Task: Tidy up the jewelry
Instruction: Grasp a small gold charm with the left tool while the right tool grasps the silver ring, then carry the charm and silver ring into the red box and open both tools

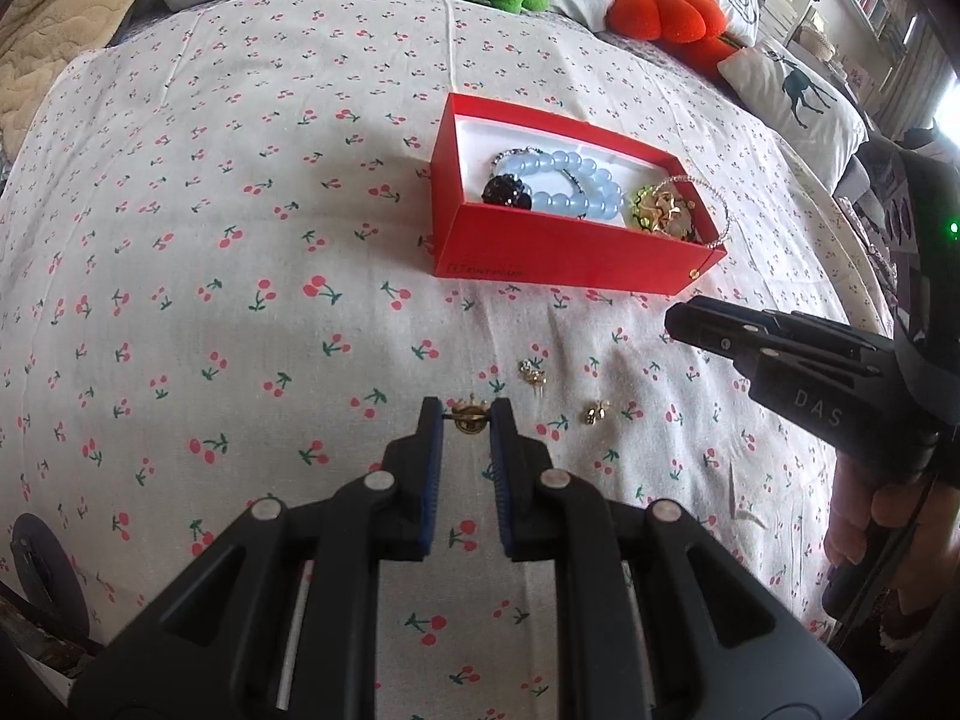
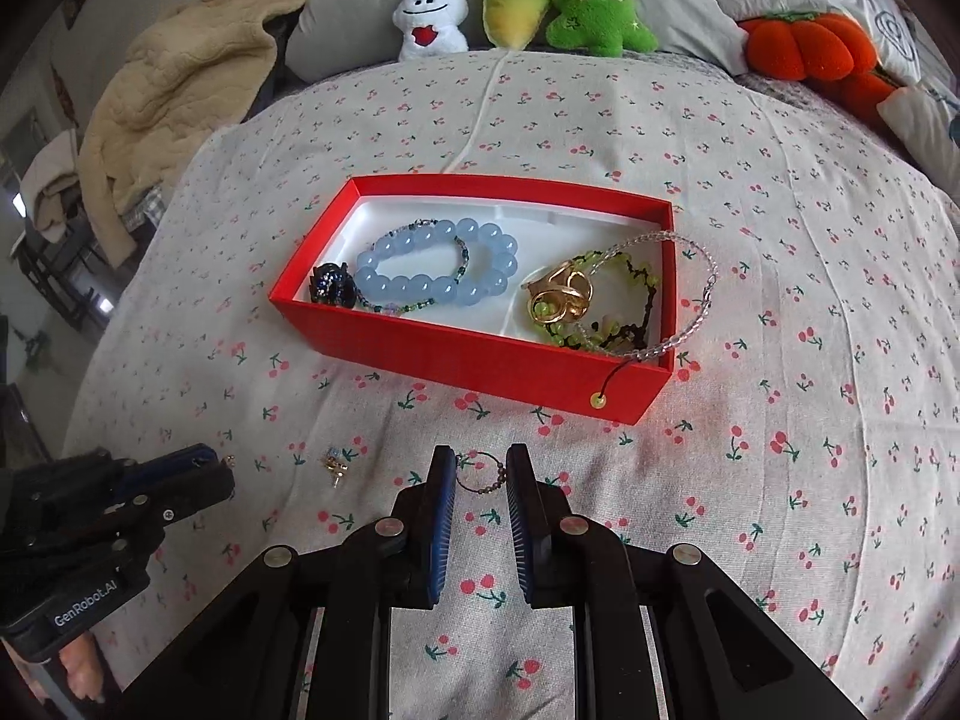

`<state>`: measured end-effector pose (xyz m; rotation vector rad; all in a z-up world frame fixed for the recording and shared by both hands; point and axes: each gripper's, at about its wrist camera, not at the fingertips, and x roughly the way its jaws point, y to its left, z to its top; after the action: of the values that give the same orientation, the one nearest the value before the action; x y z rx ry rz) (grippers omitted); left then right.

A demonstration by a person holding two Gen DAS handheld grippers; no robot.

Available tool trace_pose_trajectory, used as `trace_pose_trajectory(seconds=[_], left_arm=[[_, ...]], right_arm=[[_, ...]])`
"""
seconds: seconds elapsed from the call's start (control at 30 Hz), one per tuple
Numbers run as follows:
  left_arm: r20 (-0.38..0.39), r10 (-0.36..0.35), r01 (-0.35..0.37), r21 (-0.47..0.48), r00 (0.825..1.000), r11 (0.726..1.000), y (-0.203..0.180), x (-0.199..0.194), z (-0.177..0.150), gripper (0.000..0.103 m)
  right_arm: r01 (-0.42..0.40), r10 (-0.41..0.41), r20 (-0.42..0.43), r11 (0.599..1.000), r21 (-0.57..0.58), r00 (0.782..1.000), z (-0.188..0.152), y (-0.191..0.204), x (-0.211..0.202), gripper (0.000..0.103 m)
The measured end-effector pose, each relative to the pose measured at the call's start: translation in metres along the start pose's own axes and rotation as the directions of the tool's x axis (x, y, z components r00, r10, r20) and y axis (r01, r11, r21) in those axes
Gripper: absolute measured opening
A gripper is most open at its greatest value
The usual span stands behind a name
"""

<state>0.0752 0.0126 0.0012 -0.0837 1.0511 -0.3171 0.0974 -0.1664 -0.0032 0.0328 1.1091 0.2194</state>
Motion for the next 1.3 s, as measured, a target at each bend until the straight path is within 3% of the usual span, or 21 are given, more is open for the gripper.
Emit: trace_pose_trajectory(seconds=[0.2,0.53,0.77,1.07,1.3], left_arm=[[0.042,-0.040,0.041,-0.017,0.998,0.999,-0.007,-0.010,0.023,0.017],[0.131,-0.076,0.081,-0.033,0.988,0.996,-0.020,-0.006,0.063,0.017],[0.139,-0.056,0.062,-0.038,0.989,0.997,-0.022,0.016,0.082,0.017],[0.132,-0.004,0.009,-0.037,0.991,0.999,-0.019,0.036,0.090,0.017],[0.147,0.015,-0.008,-0.049,0.989,0.999,-0.011,0.026,0.088,0.029]], right_arm=[[-0.026,0.024,0.062,1.000,0.018,0.998,0.016,-0.008,-0.022,0.018],[-0.030,0.022,0.116,0.997,0.071,0.993,0.042,-0.023,-0.025,0.018],[-0.044,0.034,0.130,0.996,0.081,0.991,0.063,-0.028,-0.014,0.018],[-0.013,0.005,0.115,0.998,0.066,0.993,0.067,-0.030,0.003,0.018],[-0.004,-0.004,0.112,0.998,0.068,0.994,0.067,-0.032,0.006,0.018]])
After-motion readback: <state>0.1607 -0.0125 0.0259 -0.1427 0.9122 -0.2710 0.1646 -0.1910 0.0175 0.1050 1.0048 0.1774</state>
